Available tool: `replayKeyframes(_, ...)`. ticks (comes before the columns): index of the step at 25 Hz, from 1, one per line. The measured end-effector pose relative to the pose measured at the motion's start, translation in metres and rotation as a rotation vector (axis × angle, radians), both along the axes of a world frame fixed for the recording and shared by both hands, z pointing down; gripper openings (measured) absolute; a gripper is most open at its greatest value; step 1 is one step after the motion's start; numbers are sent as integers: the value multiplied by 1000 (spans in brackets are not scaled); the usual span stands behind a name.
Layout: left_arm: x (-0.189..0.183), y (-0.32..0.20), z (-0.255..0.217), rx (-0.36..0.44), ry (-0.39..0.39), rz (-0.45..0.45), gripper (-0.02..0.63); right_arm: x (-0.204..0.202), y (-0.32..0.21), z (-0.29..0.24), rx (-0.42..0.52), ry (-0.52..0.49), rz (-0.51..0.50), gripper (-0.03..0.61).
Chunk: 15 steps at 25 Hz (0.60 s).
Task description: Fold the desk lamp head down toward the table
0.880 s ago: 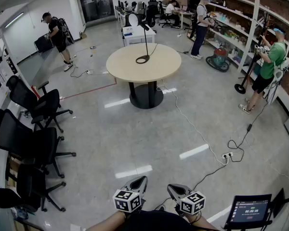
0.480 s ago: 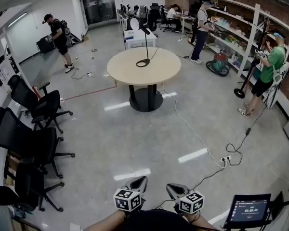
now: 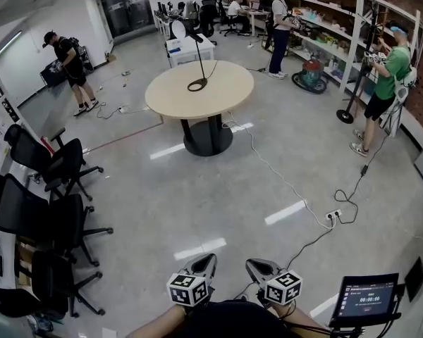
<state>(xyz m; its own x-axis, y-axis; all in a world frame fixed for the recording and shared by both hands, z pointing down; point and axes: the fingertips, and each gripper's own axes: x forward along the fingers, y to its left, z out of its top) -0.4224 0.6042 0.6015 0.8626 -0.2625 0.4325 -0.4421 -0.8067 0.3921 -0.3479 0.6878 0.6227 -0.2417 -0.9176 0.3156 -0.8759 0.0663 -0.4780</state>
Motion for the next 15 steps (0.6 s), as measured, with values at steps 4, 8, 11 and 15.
replayKeyframes(4,-9,-11,-2,-3,-12,5,6,-1,-10,1,-12,23,31,-5)
replayKeyframes(8,-25,-37,-8,8,-10,-10,6,-8,-28,1,-19,-12,72,-5)
replayKeyframes(11,-22,-53,-9,-1,4,24,6,-4,-41,-1,-19,-33,138,-5)
replayKeyframes(15,-17,-66,-13,11,21,125,6,-1,-49,-1,-31,-33,244,-5)
